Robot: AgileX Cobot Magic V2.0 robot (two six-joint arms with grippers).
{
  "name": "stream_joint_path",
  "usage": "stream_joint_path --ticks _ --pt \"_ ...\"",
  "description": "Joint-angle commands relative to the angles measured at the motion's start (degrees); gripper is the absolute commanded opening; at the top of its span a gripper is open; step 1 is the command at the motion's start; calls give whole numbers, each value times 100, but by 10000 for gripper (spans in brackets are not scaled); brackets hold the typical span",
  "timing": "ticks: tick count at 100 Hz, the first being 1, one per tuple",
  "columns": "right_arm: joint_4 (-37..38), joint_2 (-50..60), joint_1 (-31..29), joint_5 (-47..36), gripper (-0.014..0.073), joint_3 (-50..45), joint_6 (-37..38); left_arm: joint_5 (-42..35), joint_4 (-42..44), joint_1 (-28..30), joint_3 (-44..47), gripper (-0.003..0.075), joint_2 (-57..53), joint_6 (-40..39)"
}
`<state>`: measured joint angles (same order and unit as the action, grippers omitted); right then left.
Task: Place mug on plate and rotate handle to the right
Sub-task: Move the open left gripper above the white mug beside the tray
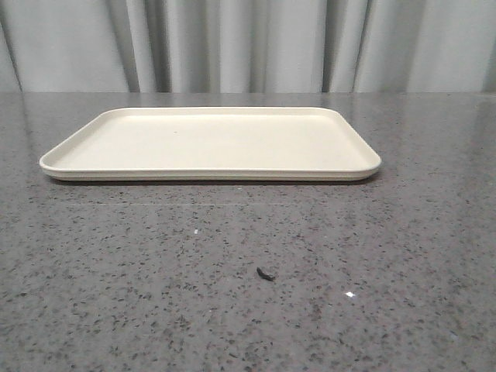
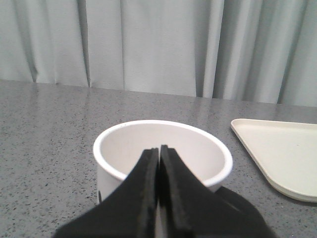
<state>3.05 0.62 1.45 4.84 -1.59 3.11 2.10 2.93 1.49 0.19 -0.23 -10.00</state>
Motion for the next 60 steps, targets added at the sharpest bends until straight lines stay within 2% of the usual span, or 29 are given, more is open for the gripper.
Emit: stream_joint_path --ticks 1,60 --pt "61 80 -33 -484 -60 15 -3 -445 -10 4 33 -19 -189 -43" --pt "61 80 -33 -484 -60 15 -3 -490 -10 4 33 -19 -189 -43"
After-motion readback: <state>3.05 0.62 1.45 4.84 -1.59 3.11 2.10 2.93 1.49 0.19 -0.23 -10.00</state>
